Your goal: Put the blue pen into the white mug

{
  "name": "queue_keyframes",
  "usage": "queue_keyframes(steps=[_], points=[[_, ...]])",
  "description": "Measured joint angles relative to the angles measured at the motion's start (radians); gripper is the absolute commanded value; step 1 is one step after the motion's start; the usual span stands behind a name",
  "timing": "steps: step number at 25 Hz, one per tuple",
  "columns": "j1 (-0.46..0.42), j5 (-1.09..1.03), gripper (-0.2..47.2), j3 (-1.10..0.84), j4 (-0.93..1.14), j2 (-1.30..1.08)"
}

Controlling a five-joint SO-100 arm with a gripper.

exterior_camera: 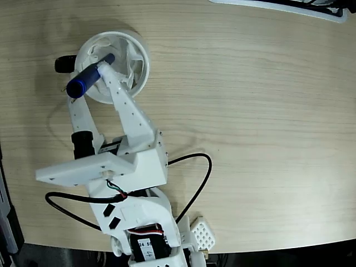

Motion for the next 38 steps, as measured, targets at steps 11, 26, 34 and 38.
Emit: queue_keyframes(steps=[11,26,34,38], points=[[-0.023,0.008,0.3,0.242,-0.15,0.003],[-0.021,0.008,10.2,0.244,-0.175,-0.057],[-0.021,0.008,18.6,0.275,-0.175,-0.057],[-0.021,0.012,21.5,0.279,-0.175,-0.057]])
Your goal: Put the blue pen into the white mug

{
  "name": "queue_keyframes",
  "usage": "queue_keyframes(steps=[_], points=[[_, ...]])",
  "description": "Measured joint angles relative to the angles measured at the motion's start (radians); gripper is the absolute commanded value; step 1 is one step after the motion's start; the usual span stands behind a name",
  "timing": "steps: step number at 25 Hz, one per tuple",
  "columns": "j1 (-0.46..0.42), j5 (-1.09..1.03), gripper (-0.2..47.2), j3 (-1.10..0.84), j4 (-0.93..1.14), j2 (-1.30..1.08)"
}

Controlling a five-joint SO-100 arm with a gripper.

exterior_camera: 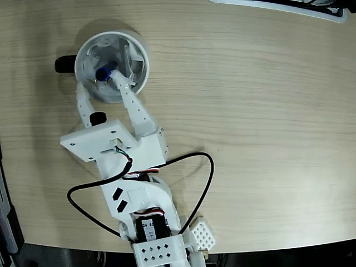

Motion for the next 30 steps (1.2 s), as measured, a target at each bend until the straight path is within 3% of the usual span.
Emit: queue_keyframes(steps=[4,9,11,13,14,18,30], points=[[-0.011,0.083,25.7,0.0,-0.017,0.0],[-0.014,0.264,24.9,0.017,-0.109,0.054],[-0.021,0.324,14.5,0.017,-0.12,0.104],[-0.015,0.344,0.9,0.017,-0.12,0.153],[-0.012,0.354,0.1,0.017,-0.12,0.176],[0.009,0.437,0.0,0.035,-0.124,0.275],[0.265,1.193,0.0,0.198,-0.104,0.561]])
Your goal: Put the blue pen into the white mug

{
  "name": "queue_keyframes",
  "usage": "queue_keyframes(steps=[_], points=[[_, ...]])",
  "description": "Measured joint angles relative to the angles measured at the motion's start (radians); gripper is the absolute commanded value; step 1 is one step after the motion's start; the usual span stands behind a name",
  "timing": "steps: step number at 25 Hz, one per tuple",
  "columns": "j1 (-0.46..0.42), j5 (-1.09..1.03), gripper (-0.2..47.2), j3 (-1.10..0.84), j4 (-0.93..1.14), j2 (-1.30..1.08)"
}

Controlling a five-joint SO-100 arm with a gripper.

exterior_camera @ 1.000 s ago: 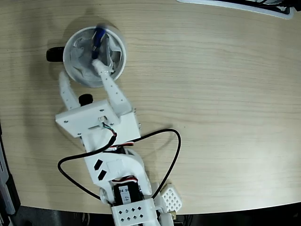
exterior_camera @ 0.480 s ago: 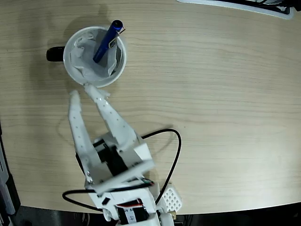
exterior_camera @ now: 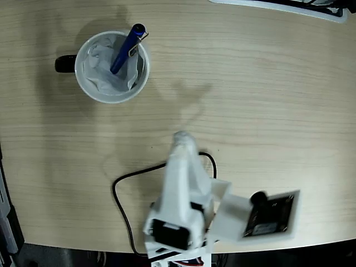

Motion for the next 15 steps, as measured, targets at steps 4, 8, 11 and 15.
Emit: queue_keyframes(steps=[4,8,11,15], points=[[0.086,0.12,0.0,0.104,0.167,0.103],[0.109,0.158,0.0,0.193,0.388,0.212],[0.109,0.179,0.0,0.255,0.575,0.359],[0.11,0.213,0.0,0.322,0.776,0.548]])
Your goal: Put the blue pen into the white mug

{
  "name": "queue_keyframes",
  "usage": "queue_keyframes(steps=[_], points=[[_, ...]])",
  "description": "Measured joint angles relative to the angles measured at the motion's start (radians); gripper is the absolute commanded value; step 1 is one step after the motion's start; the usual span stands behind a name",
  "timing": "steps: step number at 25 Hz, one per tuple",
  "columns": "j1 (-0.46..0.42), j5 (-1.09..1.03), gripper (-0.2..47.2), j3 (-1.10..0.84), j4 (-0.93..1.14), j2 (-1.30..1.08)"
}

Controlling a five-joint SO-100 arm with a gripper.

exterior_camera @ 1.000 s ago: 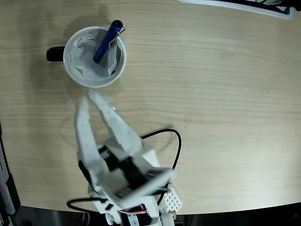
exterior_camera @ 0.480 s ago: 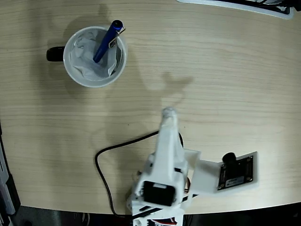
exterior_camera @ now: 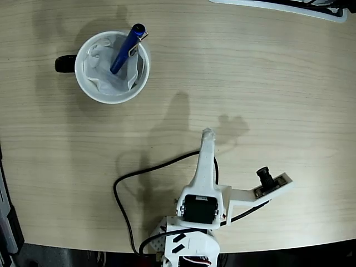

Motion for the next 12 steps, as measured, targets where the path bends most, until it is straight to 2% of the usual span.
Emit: queue_keyframes(steps=[7,12], points=[[0.0,0.089,0.0,0.003,0.37,0.198],[0.0,0.169,0.0,0.003,0.552,0.278]])
